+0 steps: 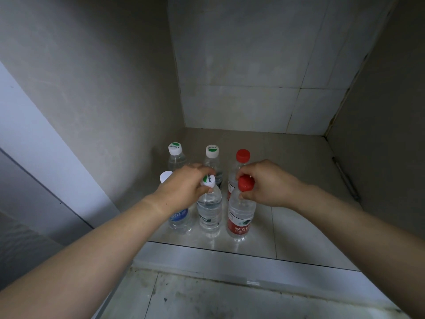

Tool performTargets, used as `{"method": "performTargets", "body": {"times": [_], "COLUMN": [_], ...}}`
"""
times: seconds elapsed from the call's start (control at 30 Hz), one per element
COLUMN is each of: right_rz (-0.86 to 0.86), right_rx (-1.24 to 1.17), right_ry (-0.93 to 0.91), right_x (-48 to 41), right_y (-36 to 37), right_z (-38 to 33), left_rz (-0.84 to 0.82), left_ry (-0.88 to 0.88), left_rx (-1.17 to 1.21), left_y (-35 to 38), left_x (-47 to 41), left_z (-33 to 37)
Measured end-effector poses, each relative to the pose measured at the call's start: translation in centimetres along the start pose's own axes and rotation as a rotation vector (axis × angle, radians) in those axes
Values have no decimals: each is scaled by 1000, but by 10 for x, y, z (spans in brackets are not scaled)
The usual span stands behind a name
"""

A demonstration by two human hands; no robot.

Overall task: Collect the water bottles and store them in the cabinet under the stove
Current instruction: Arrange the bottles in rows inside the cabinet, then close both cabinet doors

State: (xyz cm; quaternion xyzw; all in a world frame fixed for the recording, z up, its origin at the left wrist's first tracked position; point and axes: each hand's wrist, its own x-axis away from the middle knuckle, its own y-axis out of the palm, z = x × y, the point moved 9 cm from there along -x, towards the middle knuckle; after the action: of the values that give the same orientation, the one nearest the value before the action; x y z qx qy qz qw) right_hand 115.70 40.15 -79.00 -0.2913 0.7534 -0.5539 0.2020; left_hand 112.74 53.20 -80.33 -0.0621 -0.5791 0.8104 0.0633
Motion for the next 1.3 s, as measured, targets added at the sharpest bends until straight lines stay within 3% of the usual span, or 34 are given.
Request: {"method": "performTargets", "body": {"times": [0.23, 0.43, 0.67, 0.83, 1.03, 1.3], "right_rz": [-132, -67, -136, -222, -288, -80], "right_rx": [43, 22, -13, -93, -170, -189], "right_ry": [18, 46, 250, 412, 517, 591], "right_x": [12, 54, 127, 189, 259, 322], "right_y": [-2, -20, -84, -178, -326, -530], "right_z": [-11, -27, -65, -125, -227, -356], "left_rz": [-142, -68, -99, -196, -258, -178], "left_ry": [-46, 15, -81, -163, -139, 80], "left_rx": [-131, -93, -139, 32, 96, 96], "left_y": [-8, -35, -103, -202, -357, -581], "left_x": [5, 35, 93, 159, 236, 288], "left_z": [6, 20, 52, 107, 178, 251]}}
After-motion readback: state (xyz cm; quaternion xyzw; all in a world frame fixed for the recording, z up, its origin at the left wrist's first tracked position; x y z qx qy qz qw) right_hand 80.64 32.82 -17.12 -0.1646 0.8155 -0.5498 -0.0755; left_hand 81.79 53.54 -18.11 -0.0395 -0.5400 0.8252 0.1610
